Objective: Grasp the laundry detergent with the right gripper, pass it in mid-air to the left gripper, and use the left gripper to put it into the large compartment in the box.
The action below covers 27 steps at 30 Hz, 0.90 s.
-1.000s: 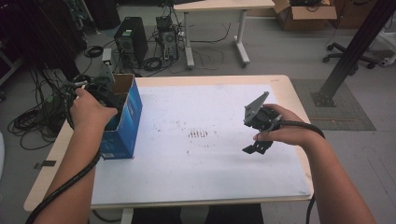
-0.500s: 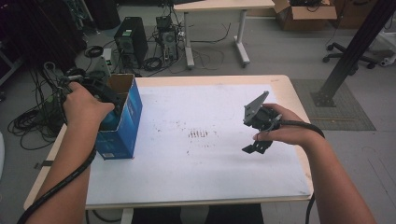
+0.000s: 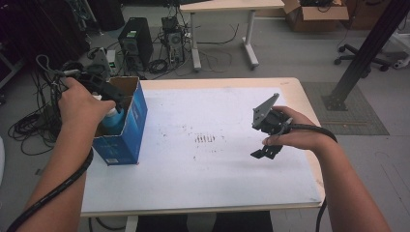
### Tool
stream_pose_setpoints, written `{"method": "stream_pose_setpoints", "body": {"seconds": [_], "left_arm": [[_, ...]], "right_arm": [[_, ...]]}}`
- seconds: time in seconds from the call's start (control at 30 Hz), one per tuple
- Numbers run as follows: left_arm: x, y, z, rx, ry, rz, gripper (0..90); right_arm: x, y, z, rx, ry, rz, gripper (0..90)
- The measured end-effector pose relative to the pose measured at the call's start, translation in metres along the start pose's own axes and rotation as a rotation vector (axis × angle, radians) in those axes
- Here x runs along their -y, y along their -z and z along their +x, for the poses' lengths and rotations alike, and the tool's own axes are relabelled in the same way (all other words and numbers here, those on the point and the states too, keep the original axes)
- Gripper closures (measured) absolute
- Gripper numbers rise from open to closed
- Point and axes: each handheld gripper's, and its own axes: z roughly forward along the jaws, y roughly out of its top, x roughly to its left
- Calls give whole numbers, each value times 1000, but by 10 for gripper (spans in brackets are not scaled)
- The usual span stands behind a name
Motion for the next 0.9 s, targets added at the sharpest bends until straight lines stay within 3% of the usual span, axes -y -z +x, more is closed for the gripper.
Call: {"method": "stream_pose_setpoints", "body": {"seconds": [0.27,0.37,0.57,0.77,0.83,0.9], "left_arm": [[1,12,-8,-10,-46,-19,2],[1,17,-15,7,-87,-28,2],[0,32,-39,34,-213,-44,2],[1,46,-75,101,-411,-66,2],[2,49,-86,135,-456,-69,2],[5,51,-97,136,-500,-71,2]], "right_arm": [[0,1,1,1,2,-3,32],[0,2,1,1,3,-5,33],[1,4,0,7,4,-9,32],[-2,6,-2,9,3,-25,32],[-2,6,-2,9,7,-26,32],[-2,7,-2,9,9,-22,32]]}}
